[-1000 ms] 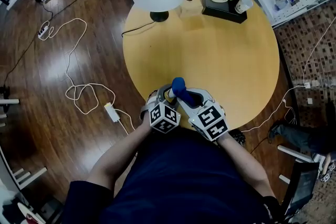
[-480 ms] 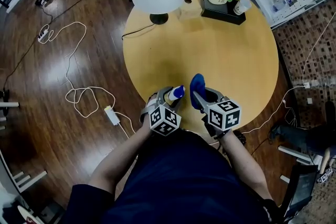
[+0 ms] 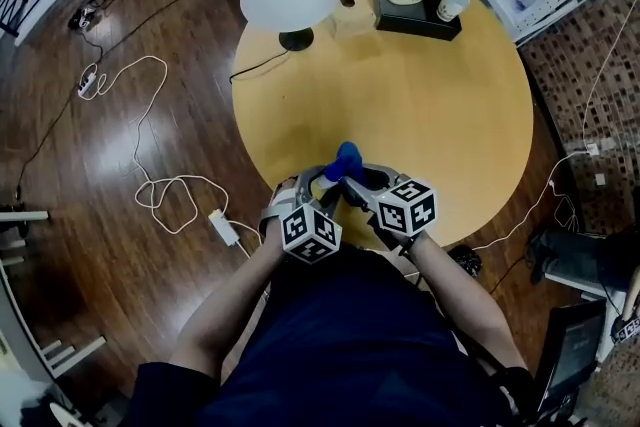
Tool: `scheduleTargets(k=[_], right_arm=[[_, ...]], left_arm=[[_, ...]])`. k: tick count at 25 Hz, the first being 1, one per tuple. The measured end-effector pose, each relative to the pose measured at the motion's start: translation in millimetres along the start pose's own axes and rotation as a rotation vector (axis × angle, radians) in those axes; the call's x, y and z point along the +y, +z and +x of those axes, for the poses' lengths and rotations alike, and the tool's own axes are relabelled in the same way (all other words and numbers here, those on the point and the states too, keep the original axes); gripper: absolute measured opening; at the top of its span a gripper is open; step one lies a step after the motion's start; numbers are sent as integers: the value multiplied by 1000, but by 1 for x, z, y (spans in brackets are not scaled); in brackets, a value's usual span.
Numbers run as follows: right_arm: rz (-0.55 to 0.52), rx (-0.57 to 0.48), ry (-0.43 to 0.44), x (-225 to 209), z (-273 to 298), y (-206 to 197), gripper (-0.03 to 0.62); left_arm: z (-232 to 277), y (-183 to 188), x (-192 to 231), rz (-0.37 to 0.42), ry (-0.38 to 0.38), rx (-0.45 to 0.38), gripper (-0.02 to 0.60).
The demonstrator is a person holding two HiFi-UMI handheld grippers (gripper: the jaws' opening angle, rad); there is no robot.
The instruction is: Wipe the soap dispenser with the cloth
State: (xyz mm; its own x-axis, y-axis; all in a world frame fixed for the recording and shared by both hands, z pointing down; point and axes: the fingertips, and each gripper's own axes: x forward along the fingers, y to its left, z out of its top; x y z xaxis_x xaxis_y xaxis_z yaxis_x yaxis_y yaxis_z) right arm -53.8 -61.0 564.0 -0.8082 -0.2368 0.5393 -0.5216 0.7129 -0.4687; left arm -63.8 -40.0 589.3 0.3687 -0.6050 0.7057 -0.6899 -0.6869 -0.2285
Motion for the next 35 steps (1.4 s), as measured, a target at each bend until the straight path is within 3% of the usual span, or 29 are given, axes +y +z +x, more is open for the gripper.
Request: scheduleTargets(k=[11, 17, 19, 23, 27, 32, 35], right_arm=[[99, -35, -113, -34, -11, 6, 100], [36, -2, 36, -6, 5, 9, 92], [69, 2, -6, -20, 4, 7, 97], [108, 79, -213, -61, -7, -16, 97], [178, 78, -171, -41, -19, -29, 97], [179, 107, -95, -6, -7, -41, 97], [169, 81, -122, -14, -4, -35, 95]], left_arm=[[4, -6, -5, -68, -19, 8, 193], [4, -9, -6, -90, -28, 13, 192], [4, -7, -6, -88, -26, 11, 192], [3, -9, -6, -77, -4, 20, 196], [-9, -17, -8, -72, 7, 56, 198], [-16, -25, -26, -52, -59, 85, 197], [-15, -21, -35, -24, -93, 83, 193]])
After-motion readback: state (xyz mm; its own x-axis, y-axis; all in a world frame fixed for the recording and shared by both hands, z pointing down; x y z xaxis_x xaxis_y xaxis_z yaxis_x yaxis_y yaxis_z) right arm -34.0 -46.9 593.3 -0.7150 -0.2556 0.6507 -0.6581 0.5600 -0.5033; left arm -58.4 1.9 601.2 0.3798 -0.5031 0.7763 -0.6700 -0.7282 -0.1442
